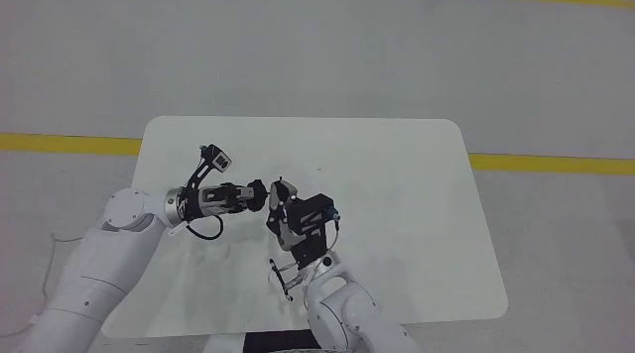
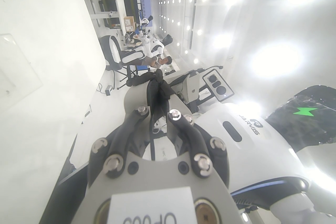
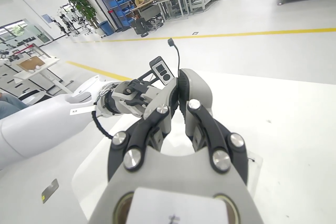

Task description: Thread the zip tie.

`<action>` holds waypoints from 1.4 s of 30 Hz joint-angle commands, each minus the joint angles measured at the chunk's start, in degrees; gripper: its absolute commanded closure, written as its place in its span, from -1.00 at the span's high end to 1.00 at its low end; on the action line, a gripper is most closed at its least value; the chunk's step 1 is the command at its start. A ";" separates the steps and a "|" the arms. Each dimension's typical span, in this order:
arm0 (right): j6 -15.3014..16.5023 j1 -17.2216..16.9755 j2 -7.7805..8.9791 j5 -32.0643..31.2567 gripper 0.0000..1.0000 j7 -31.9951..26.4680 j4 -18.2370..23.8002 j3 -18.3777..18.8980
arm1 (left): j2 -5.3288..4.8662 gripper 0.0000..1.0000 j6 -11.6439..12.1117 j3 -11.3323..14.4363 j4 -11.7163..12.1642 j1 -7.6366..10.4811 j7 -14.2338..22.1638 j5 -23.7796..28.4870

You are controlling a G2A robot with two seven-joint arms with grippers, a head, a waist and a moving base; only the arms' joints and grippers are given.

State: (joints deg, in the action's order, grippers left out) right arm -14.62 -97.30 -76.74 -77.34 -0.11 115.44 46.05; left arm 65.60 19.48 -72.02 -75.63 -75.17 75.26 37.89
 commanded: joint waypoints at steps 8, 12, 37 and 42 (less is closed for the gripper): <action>-2.33 0.38 -0.53 -2.28 -1.00 0.90 -1.07 -1.06 | 0.00 -1.00 0.00 0.00 0.00 0.00 0.00 0.00; -2.36 0.45 -0.57 -2.41 -1.00 1.06 -1.14 -1.13 | 0.00 -1.00 0.00 0.00 0.00 0.00 0.00 0.00; -3.05 0.90 -1.35 -2.30 -1.00 1.67 -2.40 -1.10 | 0.00 -1.00 0.00 0.00 0.00 0.00 0.00 0.00; -3.03 0.98 -1.52 -2.35 -1.00 1.77 -2.52 -1.05 | 0.00 -1.00 0.00 0.00 0.00 0.00 0.00 0.00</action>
State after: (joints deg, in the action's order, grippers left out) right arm -17.67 -96.34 -78.23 -79.64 1.67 112.95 45.00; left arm 65.60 19.48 -72.02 -75.63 -75.17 75.26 37.89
